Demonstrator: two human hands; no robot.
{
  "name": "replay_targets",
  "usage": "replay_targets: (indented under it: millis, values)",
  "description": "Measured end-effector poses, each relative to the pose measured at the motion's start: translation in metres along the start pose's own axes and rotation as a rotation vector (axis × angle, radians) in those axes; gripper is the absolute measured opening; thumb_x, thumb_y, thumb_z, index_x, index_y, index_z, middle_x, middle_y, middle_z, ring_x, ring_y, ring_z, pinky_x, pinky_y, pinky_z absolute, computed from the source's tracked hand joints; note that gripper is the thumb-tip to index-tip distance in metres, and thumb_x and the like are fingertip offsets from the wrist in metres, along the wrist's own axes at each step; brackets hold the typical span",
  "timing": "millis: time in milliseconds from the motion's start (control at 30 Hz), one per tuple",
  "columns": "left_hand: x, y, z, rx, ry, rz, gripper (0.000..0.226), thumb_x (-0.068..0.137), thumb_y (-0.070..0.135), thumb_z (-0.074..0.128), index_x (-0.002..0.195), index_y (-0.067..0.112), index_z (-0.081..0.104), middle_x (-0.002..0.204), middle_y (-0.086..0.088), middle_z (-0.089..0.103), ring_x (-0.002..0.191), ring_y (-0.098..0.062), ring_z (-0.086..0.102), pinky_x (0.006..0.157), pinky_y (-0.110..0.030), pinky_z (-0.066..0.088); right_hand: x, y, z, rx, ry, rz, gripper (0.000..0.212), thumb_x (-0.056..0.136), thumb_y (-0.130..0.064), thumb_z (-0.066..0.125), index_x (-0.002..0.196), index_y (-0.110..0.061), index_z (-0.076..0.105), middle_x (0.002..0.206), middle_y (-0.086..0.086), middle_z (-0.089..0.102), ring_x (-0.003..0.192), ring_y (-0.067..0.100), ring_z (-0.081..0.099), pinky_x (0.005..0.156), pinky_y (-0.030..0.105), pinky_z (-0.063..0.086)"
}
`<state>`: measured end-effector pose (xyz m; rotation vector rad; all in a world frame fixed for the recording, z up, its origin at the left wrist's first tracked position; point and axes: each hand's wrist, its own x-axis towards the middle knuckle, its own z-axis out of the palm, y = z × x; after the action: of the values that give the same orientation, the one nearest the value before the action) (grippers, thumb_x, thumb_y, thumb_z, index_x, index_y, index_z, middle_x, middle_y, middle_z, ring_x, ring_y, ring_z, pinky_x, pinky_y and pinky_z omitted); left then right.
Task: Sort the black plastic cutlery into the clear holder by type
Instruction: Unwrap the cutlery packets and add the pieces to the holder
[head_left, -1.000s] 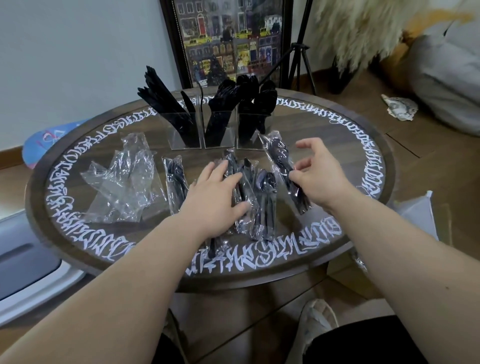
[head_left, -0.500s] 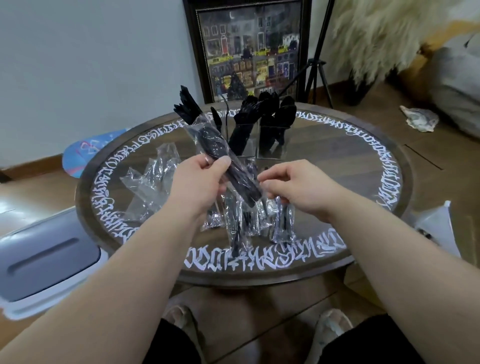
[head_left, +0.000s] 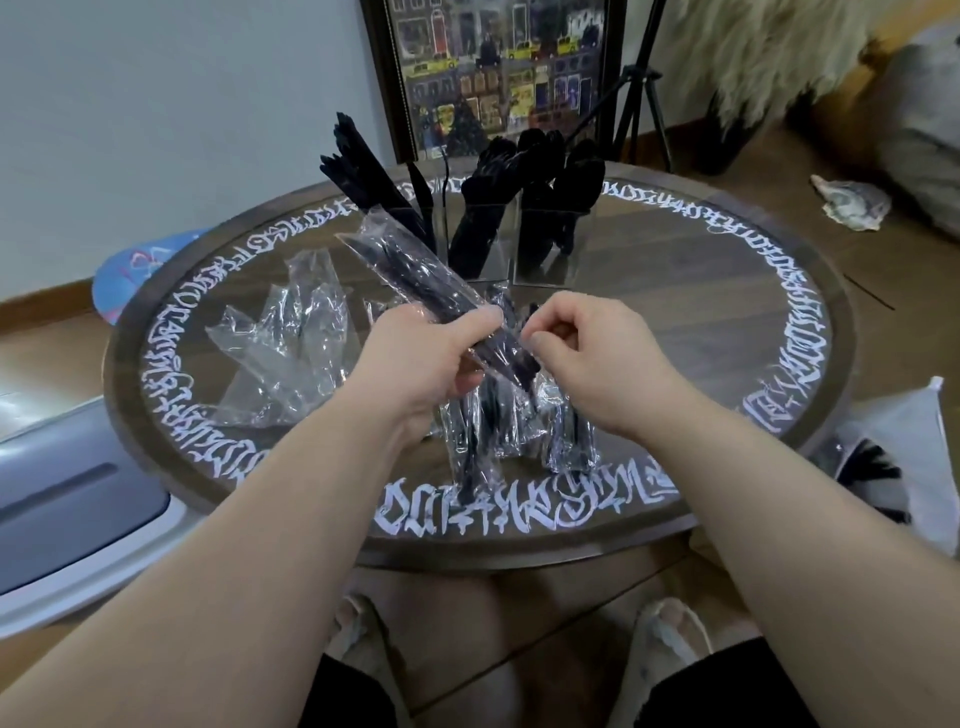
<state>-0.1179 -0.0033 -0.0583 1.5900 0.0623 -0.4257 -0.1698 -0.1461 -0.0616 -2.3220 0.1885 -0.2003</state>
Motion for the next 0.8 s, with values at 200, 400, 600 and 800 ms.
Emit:
replay_targets:
  millis: [200, 400, 600, 800]
  values:
    - [0.013, 0.000, 0.006, -0.077, 0.086, -0.014, 0.029, 0.079, 0.024, 0.077, 0.087, 0.004, 0.057, 0.080, -0.014, 0.071, 0.059, -0.017, 0.061, 0.044, -0.021, 0.048, 0.009, 0.001, 0.001, -0.075, 0.099, -0.112, 0.011, 0.095, -0.016, 0.046, 0.090, -0.022, 0.053, 0.077, -0.016, 0.049, 0.072, 0.007, 0.046, 0.066, 0.024, 0.030]
    - [0.019, 0.002, 0.005, -0.058, 0.178, 0.019, 0.027, 0.081, 0.025, 0.076, 0.079, 0.010, 0.053, 0.081, -0.013, 0.070, 0.061, -0.019, 0.062, 0.048, -0.024, 0.050, 0.014, 0.004, 0.003, -0.021, 0.090, -0.133, 0.011, 0.095, -0.013, 0.046, 0.089, -0.021, 0.051, 0.078, -0.015, 0.045, 0.069, 0.000, 0.043, 0.065, 0.024, 0.028]
    - [0.020, 0.004, 0.001, 0.001, 0.215, 0.085, 0.027, 0.081, 0.027, 0.076, 0.073, 0.010, 0.057, 0.071, -0.011, 0.069, 0.060, -0.021, 0.062, 0.058, -0.032, 0.053, 0.015, 0.003, 0.002, 0.048, 0.110, -0.124, 0.029, 0.087, -0.010, 0.054, 0.111, -0.028, 0.051, 0.102, -0.018, 0.050, 0.079, 0.004, 0.052, 0.074, 0.024, 0.043]
    - [0.019, 0.001, 0.005, 0.035, 0.220, 0.120, 0.025, 0.081, 0.026, 0.076, 0.068, 0.010, 0.061, 0.064, -0.007, 0.069, 0.061, -0.022, 0.066, 0.065, -0.039, 0.057, 0.019, 0.003, 0.015, -0.139, 0.154, -0.288, 0.026, 0.081, -0.006, 0.059, 0.102, -0.021, 0.061, 0.092, -0.011, 0.058, 0.075, 0.005, 0.045, 0.072, 0.036, 0.048]
